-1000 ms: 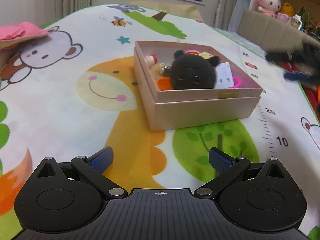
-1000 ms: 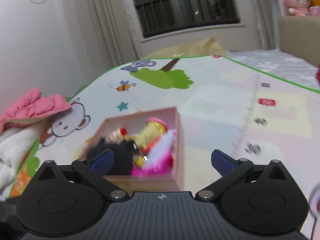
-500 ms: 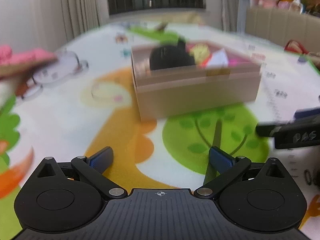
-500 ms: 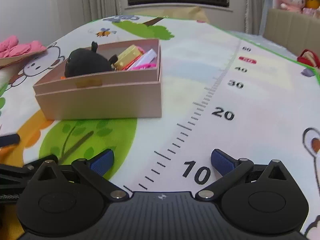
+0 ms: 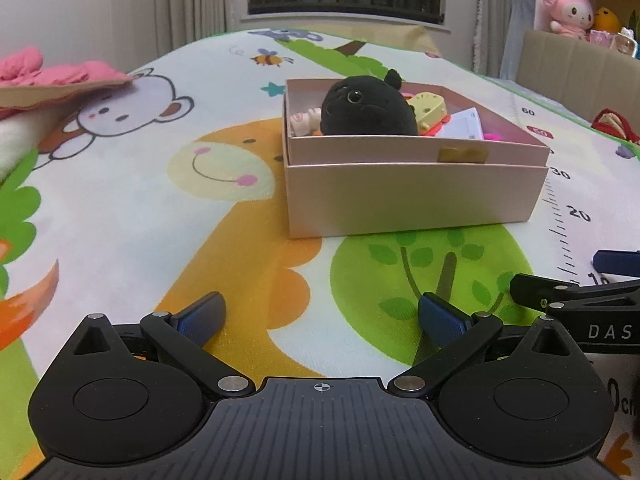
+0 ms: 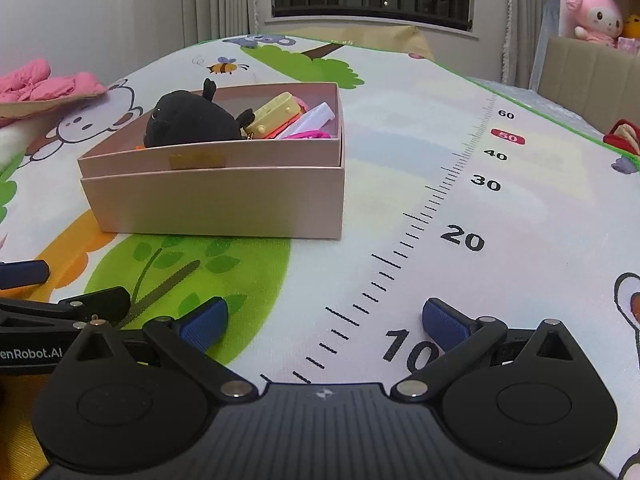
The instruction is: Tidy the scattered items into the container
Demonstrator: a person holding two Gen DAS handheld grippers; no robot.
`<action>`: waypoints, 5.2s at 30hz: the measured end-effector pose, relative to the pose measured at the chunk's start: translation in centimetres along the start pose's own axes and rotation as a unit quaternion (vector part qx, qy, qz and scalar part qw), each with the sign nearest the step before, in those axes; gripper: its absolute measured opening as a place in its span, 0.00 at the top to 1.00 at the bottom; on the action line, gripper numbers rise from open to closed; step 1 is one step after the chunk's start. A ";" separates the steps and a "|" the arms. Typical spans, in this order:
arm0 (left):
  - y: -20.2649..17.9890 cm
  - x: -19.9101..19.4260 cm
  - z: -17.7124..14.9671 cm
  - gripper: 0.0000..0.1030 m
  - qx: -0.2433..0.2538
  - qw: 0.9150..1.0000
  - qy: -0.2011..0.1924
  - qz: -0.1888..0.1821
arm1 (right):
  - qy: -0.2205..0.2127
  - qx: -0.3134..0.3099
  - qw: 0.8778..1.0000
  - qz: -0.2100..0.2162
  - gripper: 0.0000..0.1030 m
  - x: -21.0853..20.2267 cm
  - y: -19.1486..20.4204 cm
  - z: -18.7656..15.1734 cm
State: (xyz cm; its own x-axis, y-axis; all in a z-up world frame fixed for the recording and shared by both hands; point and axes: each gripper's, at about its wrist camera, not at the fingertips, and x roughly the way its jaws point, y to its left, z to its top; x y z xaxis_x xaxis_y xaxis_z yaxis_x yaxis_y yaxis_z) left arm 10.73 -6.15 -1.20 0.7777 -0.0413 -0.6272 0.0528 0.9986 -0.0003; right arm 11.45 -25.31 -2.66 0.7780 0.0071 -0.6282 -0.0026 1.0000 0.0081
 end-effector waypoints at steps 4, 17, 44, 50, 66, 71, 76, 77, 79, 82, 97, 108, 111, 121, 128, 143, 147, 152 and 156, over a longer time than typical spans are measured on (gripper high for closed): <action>0.1 -0.1 0.0 0.00 0.000 1.000 -0.002 -0.002 | 0.000 -0.010 1.000 -0.009 0.00 0.1 0.3 0.0; 0.0 -0.1 0.1 0.00 0.000 1.000 0.000 -0.001 | 0.001 -0.008 1.000 -0.007 0.00 0.1 0.2 0.0; 0.0 -0.1 0.1 0.00 0.000 1.000 0.000 -0.001 | 0.001 -0.008 1.000 -0.007 0.00 0.1 0.1 0.0; 0.0 -0.1 0.1 0.00 0.000 1.000 0.000 -0.001 | 0.000 -0.008 1.000 -0.007 0.00 0.1 0.1 0.0; 0.0 -0.2 0.1 0.00 0.000 1.000 0.000 -0.001 | 0.000 -0.008 1.000 -0.007 0.00 0.1 0.1 0.0; 0.0 -0.2 0.1 0.00 0.000 1.000 0.000 -0.001 | 0.000 -0.008 1.000 -0.007 0.00 0.1 0.1 0.0; 0.0 -0.1 0.1 0.00 0.000 1.000 0.000 -0.001 | 0.000 -0.008 1.000 -0.007 0.00 0.1 0.2 0.0; 0.0 -0.1 0.1 0.00 0.000 1.000 0.000 -0.001 | 0.000 -0.008 1.000 -0.007 0.00 0.1 0.2 0.0; 0.0 -0.1 0.1 0.00 0.000 1.000 0.000 -0.001 | 0.000 -0.008 1.000 -0.007 0.00 0.1 0.2 0.0; 0.0 -0.1 0.1 0.00 0.000 1.000 0.000 -0.001 | 0.000 -0.008 1.000 -0.007 0.00 0.1 0.2 0.0; 0.0 -0.1 0.1 0.00 0.000 1.000 -0.001 -0.001 | 0.000 -0.008 1.000 -0.007 0.00 0.1 0.2 0.0; 0.7 -0.4 0.3 0.00 -0.019 0.999 0.018 -0.019 | 0.000 -0.008 1.000 -0.007 0.00 0.1 0.2 0.0; 0.3 -0.6 0.2 0.00 -0.010 1.000 0.024 -0.010 | 0.000 -0.009 1.000 -0.007 0.00 0.1 0.2 0.0; 0.4 -0.8 0.0 0.00 -0.006 1.000 0.024 -0.012 | 0.000 -0.009 1.000 -0.007 0.00 0.1 0.2 0.0; 0.2 -0.8 -0.3 0.00 -0.005 1.000 0.018 -0.006 | 0.000 -0.009 1.000 -0.007 0.00 0.1 0.2 0.0; 0.5 -0.7 0.0 0.00 -0.012 1.000 0.020 -0.007 | 0.000 -0.009 1.000 -0.007 0.00 0.1 0.2 0.0; 0.4 -0.7 0.1 0.00 -0.016 1.000 0.022 -0.009 | 0.000 -0.009 1.000 -0.007 0.00 0.1 0.2 0.0; 0.4 -0.5 0.2 0.00 -0.017 1.000 0.024 -0.008 | 0.000 -0.009 1.000 -0.007 0.00 0.1 0.1 0.0; 0.6 -0.7 0.1 0.00 -0.025 0.999 0.020 -0.010 | 0.000 -0.009 1.000 -0.007 0.00 0.1 0.1 0.0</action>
State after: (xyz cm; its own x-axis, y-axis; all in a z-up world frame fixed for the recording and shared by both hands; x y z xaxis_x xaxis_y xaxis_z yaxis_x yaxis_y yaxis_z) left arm 10.27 -5.48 -0.74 0.7510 -0.0617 -0.6574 0.0371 0.9980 -0.0513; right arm 11.56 -25.16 -2.75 0.7784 -0.0072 -0.6278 -0.0024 0.9999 -0.0145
